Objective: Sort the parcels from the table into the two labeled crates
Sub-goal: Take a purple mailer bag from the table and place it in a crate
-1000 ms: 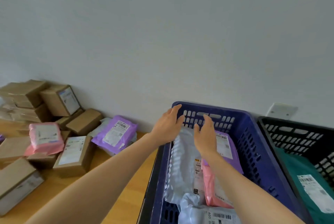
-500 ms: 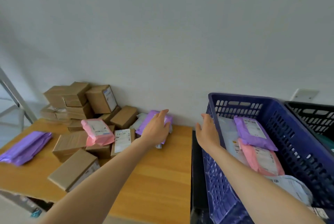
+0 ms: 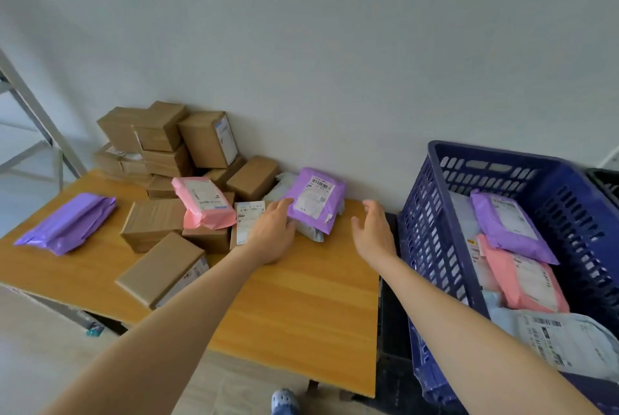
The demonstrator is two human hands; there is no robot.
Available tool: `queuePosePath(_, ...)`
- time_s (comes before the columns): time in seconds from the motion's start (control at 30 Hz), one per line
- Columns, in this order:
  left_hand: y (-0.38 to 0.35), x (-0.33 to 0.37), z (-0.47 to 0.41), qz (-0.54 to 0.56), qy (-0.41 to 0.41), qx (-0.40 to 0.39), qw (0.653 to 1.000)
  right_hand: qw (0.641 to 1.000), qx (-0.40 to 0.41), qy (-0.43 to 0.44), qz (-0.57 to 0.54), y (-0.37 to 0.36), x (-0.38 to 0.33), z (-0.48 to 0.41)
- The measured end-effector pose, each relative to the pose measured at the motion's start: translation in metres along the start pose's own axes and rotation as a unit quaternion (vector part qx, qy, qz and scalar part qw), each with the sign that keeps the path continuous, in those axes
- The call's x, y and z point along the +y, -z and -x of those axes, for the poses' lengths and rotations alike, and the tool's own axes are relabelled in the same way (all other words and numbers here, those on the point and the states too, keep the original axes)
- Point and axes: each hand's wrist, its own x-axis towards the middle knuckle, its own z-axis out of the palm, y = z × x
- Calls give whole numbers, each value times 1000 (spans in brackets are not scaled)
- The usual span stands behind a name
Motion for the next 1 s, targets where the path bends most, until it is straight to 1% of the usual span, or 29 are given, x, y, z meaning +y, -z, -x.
queuePosePath(0.23, -18, -43, -66, -7, 30, -51, 998, 998, -40, -33, -30, -49, 15, -46)
queuePosePath(0.43, -39, -69, -123, -9, 55, -104, 993, 994, -52, -86, -48, -83, 32, -87)
queuePosePath(0.6, -56, -82, -164, -3, 71, -138, 988, 984, -70, -133, -96, -104, 47, -116)
queuePosePath(0.7, -65, -86, -185, -3, 77, -147, 986, 973, -83, -160, -143, -114, 55, -129)
queuePosePath(0.8, -73, -88, -204, 21, 96, -155, 983, 960, -96, -183, -189, -122, 59, -140)
queuePosePath(1.0, -84, -87, -228, 63, 140, -149, 977, 929, -85, -226, -281, -130, 62, -156)
